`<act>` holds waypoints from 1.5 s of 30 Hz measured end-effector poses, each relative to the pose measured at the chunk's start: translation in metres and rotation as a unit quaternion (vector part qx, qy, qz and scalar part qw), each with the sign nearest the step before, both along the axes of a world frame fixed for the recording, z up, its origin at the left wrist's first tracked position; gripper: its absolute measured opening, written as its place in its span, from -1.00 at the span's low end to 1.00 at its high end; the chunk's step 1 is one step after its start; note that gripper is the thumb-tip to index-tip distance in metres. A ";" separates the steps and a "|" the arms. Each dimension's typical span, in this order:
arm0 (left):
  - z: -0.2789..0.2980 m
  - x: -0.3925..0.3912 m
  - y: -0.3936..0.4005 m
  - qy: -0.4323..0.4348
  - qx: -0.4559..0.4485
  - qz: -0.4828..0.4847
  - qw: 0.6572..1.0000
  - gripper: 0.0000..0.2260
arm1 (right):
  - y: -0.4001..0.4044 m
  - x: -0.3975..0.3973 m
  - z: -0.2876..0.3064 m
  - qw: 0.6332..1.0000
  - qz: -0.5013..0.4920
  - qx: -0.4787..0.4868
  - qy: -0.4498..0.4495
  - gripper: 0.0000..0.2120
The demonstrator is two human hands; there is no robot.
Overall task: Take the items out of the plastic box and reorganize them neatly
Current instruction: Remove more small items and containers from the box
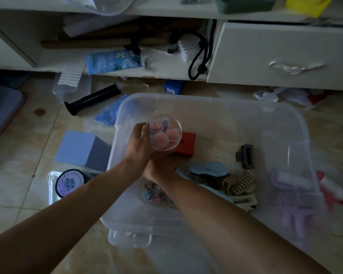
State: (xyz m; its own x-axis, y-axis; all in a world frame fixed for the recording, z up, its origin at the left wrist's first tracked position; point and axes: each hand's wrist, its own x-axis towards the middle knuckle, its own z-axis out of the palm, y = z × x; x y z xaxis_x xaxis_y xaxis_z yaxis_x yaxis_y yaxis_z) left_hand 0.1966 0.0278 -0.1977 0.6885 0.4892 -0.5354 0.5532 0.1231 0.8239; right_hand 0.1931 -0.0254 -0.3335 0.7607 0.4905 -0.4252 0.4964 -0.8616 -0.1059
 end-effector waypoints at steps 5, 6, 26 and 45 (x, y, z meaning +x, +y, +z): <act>-0.002 -0.009 -0.010 -0.013 0.022 -0.002 1.000 -0.74 | -0.038 0.016 0.046 0.991 -0.006 0.112 0.069 -0.75; -0.002 -0.011 -0.012 -0.021 0.024 0.002 0.999 -0.74 | -0.048 0.018 0.049 0.988 -0.005 0.134 0.071 -0.82; -0.022 -0.033 -0.048 -0.006 -0.009 -0.045 0.999 -0.80 | -0.161 0.030 0.127 0.913 -0.006 0.405 -0.046 -0.76; -0.027 -0.031 -0.032 0.020 0.047 0.000 0.999 -0.74 | -0.189 0.115 0.083 0.955 -0.231 0.015 0.184 -0.35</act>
